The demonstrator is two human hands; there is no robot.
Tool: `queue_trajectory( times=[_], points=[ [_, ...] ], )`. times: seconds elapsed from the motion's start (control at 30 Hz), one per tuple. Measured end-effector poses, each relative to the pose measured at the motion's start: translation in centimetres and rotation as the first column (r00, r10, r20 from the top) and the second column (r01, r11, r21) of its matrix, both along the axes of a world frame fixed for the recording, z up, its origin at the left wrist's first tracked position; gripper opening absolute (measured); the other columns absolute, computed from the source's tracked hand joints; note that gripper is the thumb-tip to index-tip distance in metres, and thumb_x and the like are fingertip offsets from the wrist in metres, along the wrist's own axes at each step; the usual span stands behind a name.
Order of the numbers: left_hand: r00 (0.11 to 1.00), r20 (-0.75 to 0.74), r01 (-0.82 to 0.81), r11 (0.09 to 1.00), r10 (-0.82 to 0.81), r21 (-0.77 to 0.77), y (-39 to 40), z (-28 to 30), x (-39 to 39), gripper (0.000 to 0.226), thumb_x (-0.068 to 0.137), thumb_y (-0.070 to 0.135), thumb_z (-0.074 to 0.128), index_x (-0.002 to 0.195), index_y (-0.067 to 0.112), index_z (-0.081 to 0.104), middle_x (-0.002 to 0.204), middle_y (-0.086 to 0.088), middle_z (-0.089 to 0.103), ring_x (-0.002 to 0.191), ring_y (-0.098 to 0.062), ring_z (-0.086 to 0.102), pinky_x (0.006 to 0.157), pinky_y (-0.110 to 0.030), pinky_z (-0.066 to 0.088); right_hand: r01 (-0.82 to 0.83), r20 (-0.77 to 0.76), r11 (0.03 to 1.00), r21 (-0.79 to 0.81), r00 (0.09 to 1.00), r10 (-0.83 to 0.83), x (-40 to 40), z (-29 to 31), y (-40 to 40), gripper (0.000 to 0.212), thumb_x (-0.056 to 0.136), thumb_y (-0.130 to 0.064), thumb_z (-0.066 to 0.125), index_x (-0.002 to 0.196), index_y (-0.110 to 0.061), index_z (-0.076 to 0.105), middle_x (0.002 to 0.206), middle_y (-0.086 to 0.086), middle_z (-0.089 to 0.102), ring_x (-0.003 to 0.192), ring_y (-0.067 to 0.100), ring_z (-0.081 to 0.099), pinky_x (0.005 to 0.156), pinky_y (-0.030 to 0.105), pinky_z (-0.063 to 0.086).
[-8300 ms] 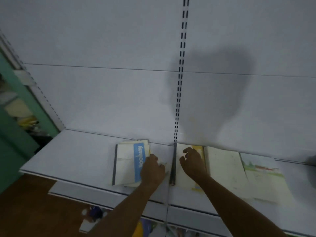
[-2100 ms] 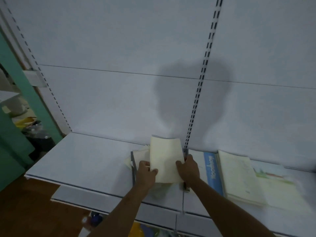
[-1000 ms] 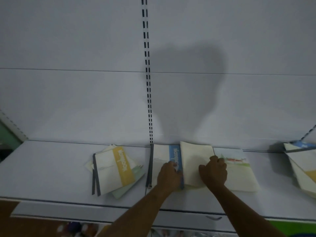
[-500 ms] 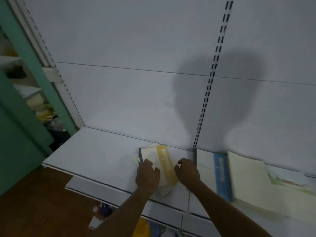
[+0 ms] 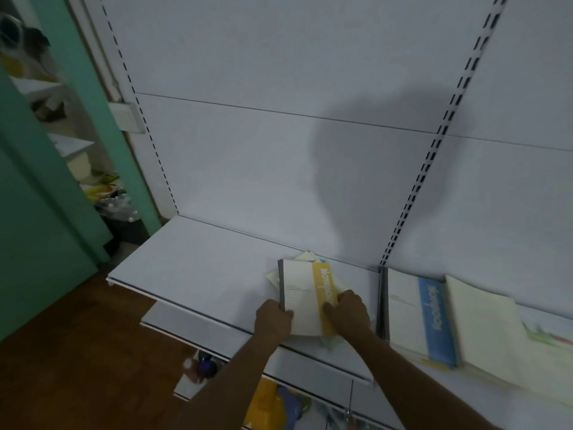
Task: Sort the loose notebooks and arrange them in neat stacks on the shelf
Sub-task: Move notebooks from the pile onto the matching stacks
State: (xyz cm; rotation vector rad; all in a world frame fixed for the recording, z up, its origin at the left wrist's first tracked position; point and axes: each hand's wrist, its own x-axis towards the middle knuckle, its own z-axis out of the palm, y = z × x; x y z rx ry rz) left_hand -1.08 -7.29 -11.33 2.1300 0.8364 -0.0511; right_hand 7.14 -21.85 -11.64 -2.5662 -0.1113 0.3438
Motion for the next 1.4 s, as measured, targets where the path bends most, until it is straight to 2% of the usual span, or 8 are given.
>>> queue_trajectory(
  times=[0.27, 0.43, 0.57, 0.77, 0.87, 0.93, 1.13, 1.4],
  points=[
    [0.997, 0.052, -0.053, 0.993, 0.048, 0.105, -0.6, 0.6, -0.9, 0.026, 0.09, 0.024, 0.06, 0.108, 0.005, 0.055, 0.111, -0.012, 0.064, 0.101, -0.025, 0.062, 0.077, -0.029, 0.048, 0.022, -0.056, 0.995, 0.1, 0.998, -0.017, 0.3, 0.0, 0.0, 0.041, 0.083, -0.036, 0.062, 0.109, -0.005, 0.056, 0.103, 0.008, 0.063, 0.091, 0.022, 0.062, 0.076, 0.033, 0.054],
    [0.978, 0.194, -0.077, 0.997, 0.071, 0.02, -1.7, 2.1, 0.4, 0.02, 0.088, 0.017, 0.063, 0.104, 0.006, 0.058, 0.106, -0.011, 0.066, 0.097, -0.026, 0.063, 0.079, -0.032, 0.052, 0.118, -0.058, 0.958, 0.263, 0.993, -0.106, 1.0, 0.9, -1.3, 0.023, 0.09, -0.027, 0.056, 0.1, -0.012, 0.041, 0.09, 0.002, 0.054, 0.07, 0.009, 0.052, 0.056, 0.024, 0.043],
    [0.964, 0.266, -0.007, 1.0, 0.007, -0.003, -4.7, 3.0, 2.6, 0.021, 0.087, 0.015, 0.065, 0.105, 0.005, 0.06, 0.106, -0.011, 0.067, 0.097, -0.025, 0.063, 0.085, -0.033, 0.052, 0.189, -0.013, 0.933, 0.305, 0.981, -0.194, 2.1, 2.2, -4.7, 0.023, 0.087, -0.026, 0.058, 0.099, -0.014, 0.042, 0.084, -0.001, 0.054, 0.069, 0.01, 0.053, 0.052, 0.024, 0.04],
    [0.959, 0.256, 0.125, 0.992, -0.125, 0.016, -12.0, 2.8, 5.2, 0.026, 0.086, 0.019, 0.066, 0.108, 0.006, 0.058, 0.108, -0.009, 0.066, 0.096, -0.023, 0.063, 0.077, -0.027, 0.048, 0.296, 0.053, 0.948, 0.118, 0.951, -0.304, 2.8, 2.7, -12.5, 0.027, 0.086, -0.033, 0.058, 0.1, -0.016, 0.042, 0.092, 0.002, 0.059, 0.068, 0.012, 0.053, 0.057, 0.027, 0.045],
    [0.961, 0.218, 0.169, 0.985, -0.17, 0.02, -14.8, 2.1, 5.7, 0.028, 0.085, 0.019, 0.066, 0.108, 0.005, 0.057, 0.108, -0.011, 0.067, 0.096, -0.024, 0.064, 0.078, -0.03, 0.05, 0.299, 0.09, 0.953, -0.052, 0.952, -0.294, 2.6, 2.6, -15.4, 0.043, 0.085, -0.036, 0.054, 0.12, -0.012, 0.046, 0.102, 0.005, 0.062, 0.09, 0.025, 0.061, 0.073, 0.03, 0.045],
    [0.96, 0.206, 0.19, 0.981, -0.191, 0.022, -15.8, 1.7, 5.8, 0.028, 0.085, 0.02, 0.066, 0.107, 0.005, 0.058, 0.106, -0.012, 0.067, 0.095, -0.025, 0.064, 0.079, -0.032, 0.052, 0.298, 0.124, 0.945, -0.133, 0.951, -0.283, 2.4, 2.6, -16.5, 0.039, 0.084, -0.035, 0.051, 0.116, -0.012, 0.049, 0.108, 0.008, 0.063, 0.099, 0.028, 0.06, 0.08, 0.033, 0.046],
    [0.96, 0.169, 0.218, 0.975, -0.224, 0.051, -17.5, 0.9, 6.3, 0.033, 0.084, 0.022, 0.068, 0.109, 0.003, 0.058, 0.109, -0.014, 0.066, 0.099, -0.028, 0.063, 0.083, -0.034, 0.053, 0.268, 0.247, 0.917, -0.297, 0.949, -0.197, 1.8, 2.4, -17.6, 0.03, 0.088, -0.02, 0.044, 0.116, -0.013, 0.05, 0.108, 0.003, 0.062, 0.098, 0.021, 0.058, 0.08, 0.03, 0.044],
    [0.945, 0.097, 0.302, 0.948, -0.312, 0.103, -18.8, 0.1, 6.2, 0.041, 0.085, 0.027, 0.068, 0.116, 0.003, 0.054, 0.117, -0.013, 0.062, 0.108, -0.026, 0.059, 0.093, -0.035, 0.047, 0.164, 0.264, 0.912, -0.376, 0.962, -0.064, 1.0, 1.4, -17.6, 0.023, 0.089, -0.023, 0.048, 0.108, -0.015, 0.056, 0.105, 0.003, 0.057, 0.091, 0.018, 0.054, 0.074, 0.03, 0.042]
  ],
)
